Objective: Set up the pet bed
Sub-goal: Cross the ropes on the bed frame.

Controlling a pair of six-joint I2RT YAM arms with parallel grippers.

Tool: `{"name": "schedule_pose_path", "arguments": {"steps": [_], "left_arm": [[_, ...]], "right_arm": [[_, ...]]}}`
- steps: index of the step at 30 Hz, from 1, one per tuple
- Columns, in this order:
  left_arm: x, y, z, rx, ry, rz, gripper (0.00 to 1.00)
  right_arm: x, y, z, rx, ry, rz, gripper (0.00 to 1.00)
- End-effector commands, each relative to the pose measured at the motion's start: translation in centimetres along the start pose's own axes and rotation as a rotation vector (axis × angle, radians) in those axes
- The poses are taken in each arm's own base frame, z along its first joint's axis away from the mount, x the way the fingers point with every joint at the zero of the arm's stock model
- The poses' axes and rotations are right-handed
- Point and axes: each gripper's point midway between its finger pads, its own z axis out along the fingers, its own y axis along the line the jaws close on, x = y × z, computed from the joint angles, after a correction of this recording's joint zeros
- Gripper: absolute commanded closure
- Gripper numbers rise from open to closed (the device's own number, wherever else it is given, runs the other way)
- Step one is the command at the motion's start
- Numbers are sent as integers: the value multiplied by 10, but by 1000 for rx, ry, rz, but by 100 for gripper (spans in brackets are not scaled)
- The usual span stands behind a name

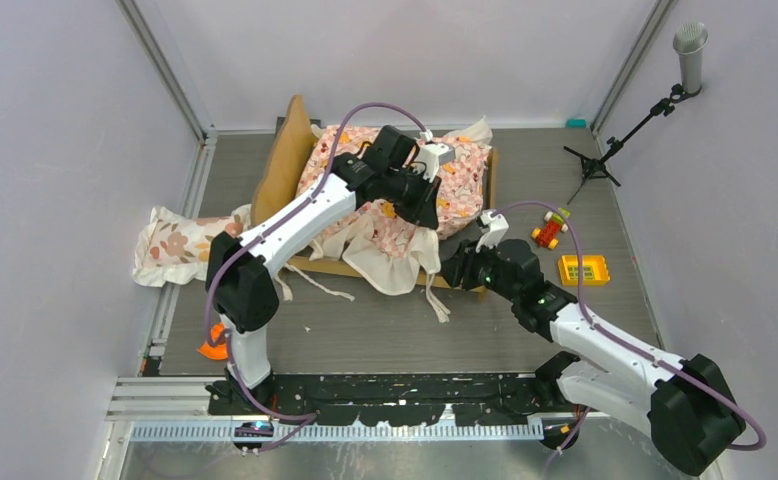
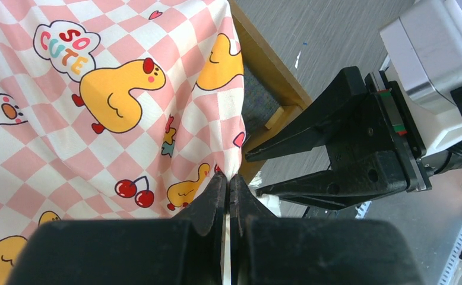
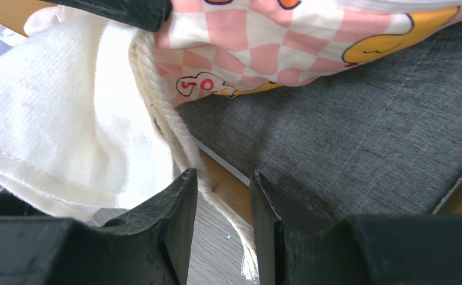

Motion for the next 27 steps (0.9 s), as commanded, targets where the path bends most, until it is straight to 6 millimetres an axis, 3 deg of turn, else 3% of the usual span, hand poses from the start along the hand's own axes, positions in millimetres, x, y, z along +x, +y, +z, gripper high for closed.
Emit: {"name": "schedule_pose_path", "arguments": {"steps": [1, 22, 27], "left_arm": [[-18, -7, -8, 30, -46, 10, 100], [-17, -6, -8, 37, -44, 5, 100], [-15, -6, -8, 40, -38, 4, 100]], "right_arm": [[-18, 15, 4, -63, -67, -33, 57], [-4, 3, 27, -7, -41, -5, 61], [-13, 6, 23, 12, -40, -8, 80]]}}
